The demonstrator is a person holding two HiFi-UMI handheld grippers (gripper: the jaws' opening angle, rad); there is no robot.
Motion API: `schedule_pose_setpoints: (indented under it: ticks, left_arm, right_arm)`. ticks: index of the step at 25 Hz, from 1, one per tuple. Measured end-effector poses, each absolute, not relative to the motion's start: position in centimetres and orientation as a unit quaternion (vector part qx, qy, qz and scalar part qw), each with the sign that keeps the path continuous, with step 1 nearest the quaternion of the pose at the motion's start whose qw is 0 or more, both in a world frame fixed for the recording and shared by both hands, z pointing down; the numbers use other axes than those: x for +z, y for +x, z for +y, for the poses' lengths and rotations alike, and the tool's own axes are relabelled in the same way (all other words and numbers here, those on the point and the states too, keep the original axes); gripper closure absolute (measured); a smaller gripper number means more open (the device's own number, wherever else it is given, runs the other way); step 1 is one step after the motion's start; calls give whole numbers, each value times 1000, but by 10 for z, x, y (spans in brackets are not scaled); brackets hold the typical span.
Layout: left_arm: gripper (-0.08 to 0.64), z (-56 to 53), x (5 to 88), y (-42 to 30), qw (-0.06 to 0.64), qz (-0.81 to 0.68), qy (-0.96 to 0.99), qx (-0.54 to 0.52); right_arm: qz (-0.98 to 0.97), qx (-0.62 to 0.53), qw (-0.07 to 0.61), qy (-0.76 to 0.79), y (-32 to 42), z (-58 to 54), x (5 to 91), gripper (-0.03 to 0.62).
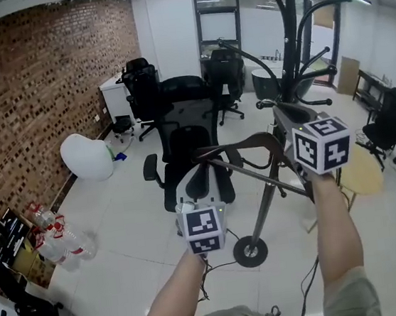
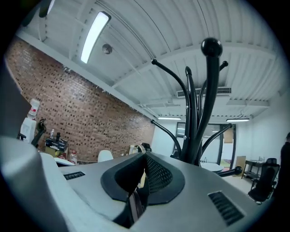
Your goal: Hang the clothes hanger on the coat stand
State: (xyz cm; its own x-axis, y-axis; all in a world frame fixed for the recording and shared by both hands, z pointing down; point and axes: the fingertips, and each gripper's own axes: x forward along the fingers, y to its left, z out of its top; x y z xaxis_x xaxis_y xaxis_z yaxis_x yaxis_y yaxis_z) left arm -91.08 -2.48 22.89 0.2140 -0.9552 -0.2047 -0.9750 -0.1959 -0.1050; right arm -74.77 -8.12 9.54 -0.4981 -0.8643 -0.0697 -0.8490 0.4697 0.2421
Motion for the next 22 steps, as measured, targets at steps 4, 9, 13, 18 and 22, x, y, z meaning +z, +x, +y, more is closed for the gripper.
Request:
schedule_pose_setpoints:
  ticks: [4, 9, 13, 18, 22]
  left_arm:
    - [491, -21, 244, -903, 101, 614, -781, 46]
    - [491, -34, 250, -882, 92, 600, -794, 34]
    - [491, -45, 271, -859, 78, 591, -803, 26]
    - [491, -46, 285, -844, 61, 583, -810, 23]
    - [491, -46, 287, -839, 56, 582, -811, 25]
  right_arm:
    - [-849, -102, 54, 516, -744, -113, 114, 592]
    - [-846, -80, 67, 523, -734, -146, 131, 592]
    - [-842, -88, 58, 528, -726, -156, 140, 592]
    - [-832, -115, 57, 540, -726, -153, 144, 591]
    - [-806, -161, 80, 564, -720, -152, 150, 579]
